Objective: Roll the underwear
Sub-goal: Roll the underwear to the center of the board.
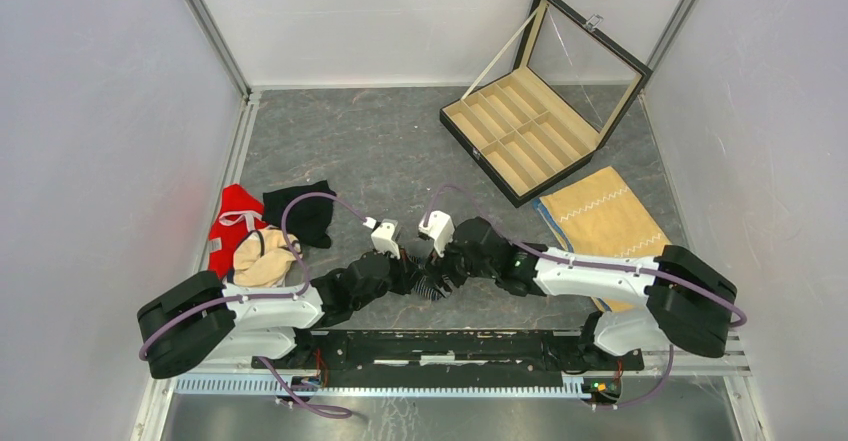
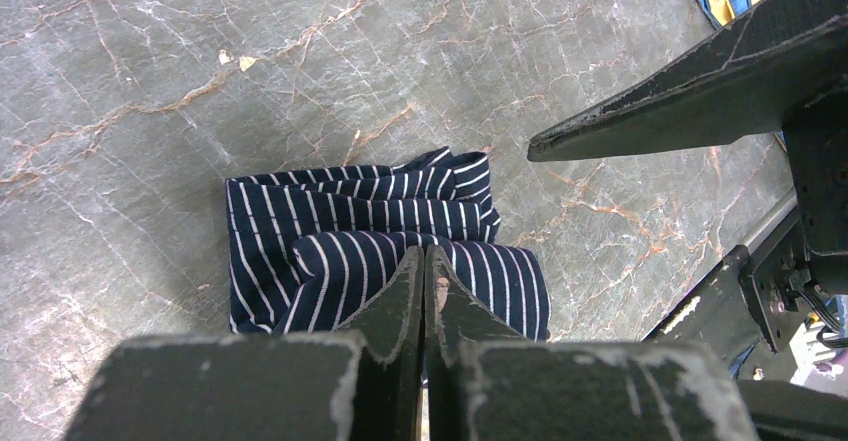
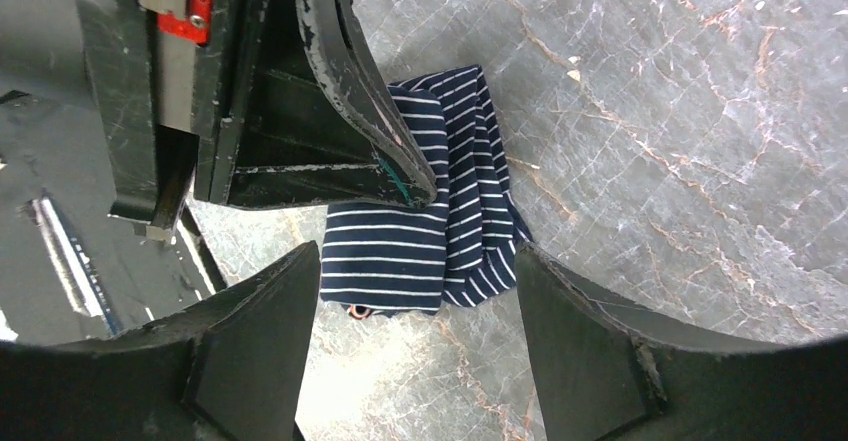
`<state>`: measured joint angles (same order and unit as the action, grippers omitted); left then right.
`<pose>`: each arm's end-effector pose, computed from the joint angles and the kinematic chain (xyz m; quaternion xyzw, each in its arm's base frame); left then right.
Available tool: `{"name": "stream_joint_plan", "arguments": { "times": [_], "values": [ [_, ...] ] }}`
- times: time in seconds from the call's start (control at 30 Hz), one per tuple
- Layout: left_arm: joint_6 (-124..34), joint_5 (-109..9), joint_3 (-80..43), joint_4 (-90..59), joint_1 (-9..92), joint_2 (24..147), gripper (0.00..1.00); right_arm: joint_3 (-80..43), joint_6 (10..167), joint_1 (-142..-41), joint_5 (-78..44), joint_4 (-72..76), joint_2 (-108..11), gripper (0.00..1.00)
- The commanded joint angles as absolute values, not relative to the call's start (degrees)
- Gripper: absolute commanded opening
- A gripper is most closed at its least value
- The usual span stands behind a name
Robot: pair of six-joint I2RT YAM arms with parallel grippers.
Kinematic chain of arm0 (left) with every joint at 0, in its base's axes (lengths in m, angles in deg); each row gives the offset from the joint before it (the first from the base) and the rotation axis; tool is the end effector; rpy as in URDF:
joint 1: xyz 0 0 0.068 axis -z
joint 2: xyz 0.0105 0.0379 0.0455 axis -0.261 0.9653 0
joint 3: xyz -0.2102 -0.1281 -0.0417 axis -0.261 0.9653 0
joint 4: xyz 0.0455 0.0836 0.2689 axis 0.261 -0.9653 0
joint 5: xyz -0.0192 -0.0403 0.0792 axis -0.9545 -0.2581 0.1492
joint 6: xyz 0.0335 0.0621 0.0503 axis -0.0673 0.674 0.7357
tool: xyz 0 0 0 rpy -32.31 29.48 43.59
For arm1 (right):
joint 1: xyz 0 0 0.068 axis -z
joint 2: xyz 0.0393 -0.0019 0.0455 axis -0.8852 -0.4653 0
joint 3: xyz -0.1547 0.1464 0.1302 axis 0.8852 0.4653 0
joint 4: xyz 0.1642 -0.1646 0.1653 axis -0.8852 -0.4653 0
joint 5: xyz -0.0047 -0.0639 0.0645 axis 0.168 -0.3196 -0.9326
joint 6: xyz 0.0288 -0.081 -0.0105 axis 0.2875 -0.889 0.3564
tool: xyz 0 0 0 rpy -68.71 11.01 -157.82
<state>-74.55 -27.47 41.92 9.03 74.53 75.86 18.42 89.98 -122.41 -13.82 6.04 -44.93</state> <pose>0.1492 -0.2147 0.0810 0.0733 0.8467 -0.3264 0.4138 0.1629 0.2961 0.1350 -0.4063 0.7930 0.2843 0.3539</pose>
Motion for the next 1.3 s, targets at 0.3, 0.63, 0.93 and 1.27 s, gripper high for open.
{"name": "stream_joint_plan", "arguments": {
  "times": [0.3,0.63,0.93,1.27],
  "values": [
    [-75.98,-26.97,43.71,3.95,74.78,76.89,0.02,16.91,86.28,-133.13,4.14,8.48,-50.39,0.75],
    [-76.07,-26.98,43.64,4.01,74.73,76.75,0.02,18.36,86.74,-134.56,5.97,12.56,-53.88,0.58],
    [-76.84,-24.18,41.93,0.73,74.71,70.73,0.02,19.47,90.03,-134.34,6.24,12.64,-54.22,0.12],
    [-76.42,-21.38,39.66,-9.08,74.66,56.50,0.09,23.64,98.98,-129.08,-2.10,14.82,-52.16,0.00]
  ]
}}
